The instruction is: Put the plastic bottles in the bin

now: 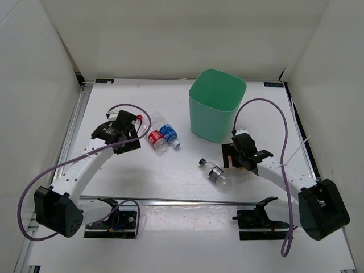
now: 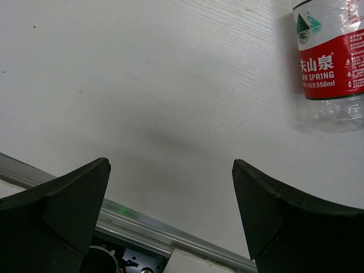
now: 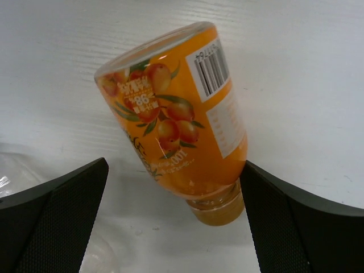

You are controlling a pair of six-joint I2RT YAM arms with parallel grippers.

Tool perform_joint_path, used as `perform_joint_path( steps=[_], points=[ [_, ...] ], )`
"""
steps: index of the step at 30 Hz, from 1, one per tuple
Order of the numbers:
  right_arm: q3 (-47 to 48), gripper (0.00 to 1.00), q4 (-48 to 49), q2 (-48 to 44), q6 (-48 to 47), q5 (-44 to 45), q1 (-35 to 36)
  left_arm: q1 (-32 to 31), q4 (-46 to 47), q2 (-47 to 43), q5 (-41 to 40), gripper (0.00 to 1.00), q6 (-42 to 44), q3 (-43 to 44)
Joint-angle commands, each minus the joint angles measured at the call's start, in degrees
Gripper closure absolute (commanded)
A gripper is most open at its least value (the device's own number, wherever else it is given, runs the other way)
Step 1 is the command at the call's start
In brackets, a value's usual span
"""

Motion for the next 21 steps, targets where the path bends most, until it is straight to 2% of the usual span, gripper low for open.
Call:
perform_joint_path(
  steps=[1, 4, 8, 15, 16, 18, 19, 21],
  points=[
    [-2.60, 0.01, 7.32, 0.19, 0.41, -0.58, -0.54, -0.72, 0.20, 0.70, -0.51, 0.00, 0.31, 2.05],
    [-1.12, 0.01, 7.33, 2.91, -0.12, -0.58, -1.86, -1.25, 0.20, 1.23, 0.64, 0.00, 0.31, 2.05],
    [-0.06, 0.15, 4.62, 4.06, 2.07, -0.58, -4.23, -1.25, 0.20, 1.76, 1.87, 0.00, 0.31, 1.00],
    [2.31, 0.22, 1.09, 5.11, 6.03, -2.51, -6.78, -1.25, 0.20, 2.29, 3.72, 0.00, -0.22, -0.06],
    [2.31, 0.29, 1.09, 5.72, 6.03, -2.51, -6.78, -1.25, 0.72, 2.81, 3.72, 0.00, -0.22, -0.06],
    [3.02, 0.37, 0.56, 6.34, 6.65, -2.51, -6.78, -1.25, 0.73, 2.82, 4.33, 0.00, -0.22, -0.06],
    [3.63, 0.44, 0.56, 7.04, 7.17, -2.51, -6.78, -1.25, 0.73, 3.43, 4.33, 0.00, -0.22, -0.06],
    [4.24, 0.49, -0.14, 7.66, 7.79, -2.51, -6.78, -1.25, 0.73, 3.43, 4.86, 0.00, -0.22, -0.06]
  ],
)
